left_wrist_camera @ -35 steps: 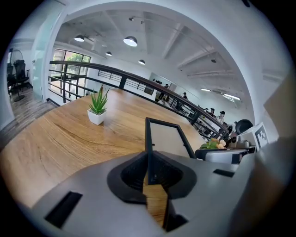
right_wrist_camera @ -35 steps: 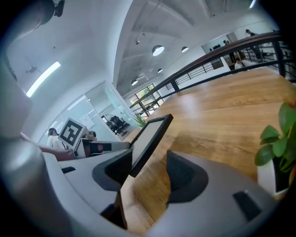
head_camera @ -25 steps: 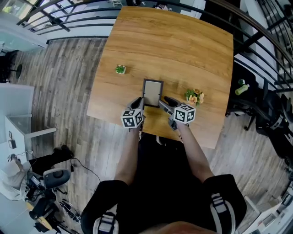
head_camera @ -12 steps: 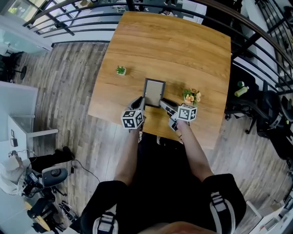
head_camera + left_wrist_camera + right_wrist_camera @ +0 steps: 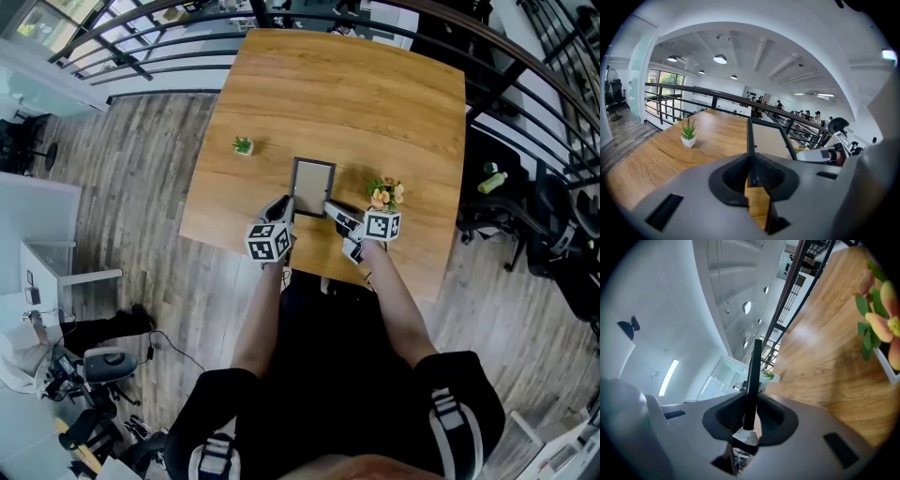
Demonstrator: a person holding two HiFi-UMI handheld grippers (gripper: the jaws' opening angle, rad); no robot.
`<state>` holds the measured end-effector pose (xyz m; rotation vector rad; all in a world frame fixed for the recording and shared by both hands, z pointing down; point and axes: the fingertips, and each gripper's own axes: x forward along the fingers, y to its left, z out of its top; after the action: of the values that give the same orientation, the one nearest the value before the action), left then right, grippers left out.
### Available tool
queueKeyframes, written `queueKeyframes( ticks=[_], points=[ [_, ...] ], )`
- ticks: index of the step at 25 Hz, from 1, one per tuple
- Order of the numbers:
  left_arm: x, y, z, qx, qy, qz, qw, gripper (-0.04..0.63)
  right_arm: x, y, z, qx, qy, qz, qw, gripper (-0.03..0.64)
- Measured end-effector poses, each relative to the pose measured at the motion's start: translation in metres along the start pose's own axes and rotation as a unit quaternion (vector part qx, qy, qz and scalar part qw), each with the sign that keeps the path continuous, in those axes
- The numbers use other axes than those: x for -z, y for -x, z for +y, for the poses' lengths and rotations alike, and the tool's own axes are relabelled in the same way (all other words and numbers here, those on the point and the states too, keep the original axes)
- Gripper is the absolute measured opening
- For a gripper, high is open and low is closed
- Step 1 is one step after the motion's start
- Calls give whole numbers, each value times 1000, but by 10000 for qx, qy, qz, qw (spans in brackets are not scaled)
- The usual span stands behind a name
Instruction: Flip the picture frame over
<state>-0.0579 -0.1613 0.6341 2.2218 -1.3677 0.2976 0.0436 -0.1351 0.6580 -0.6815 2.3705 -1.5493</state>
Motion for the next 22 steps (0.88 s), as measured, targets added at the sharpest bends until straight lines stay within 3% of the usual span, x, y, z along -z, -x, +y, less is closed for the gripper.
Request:
queueKeyframes(
  ticks=[9, 18, 22],
  points=[
    [-3, -2, -8, -40, -210, -4, 9998, 57, -7, 5, 5, -160, -86, -16, 9998, 67],
    [5, -3, -1, -478, -669, 119, 9965, 60, -4, 6, -4, 273, 262, 127, 9992, 66],
    [8, 1, 6, -555, -578, 135, 9967, 60, 5, 7, -13, 452, 355, 344, 9978, 66]
  ],
)
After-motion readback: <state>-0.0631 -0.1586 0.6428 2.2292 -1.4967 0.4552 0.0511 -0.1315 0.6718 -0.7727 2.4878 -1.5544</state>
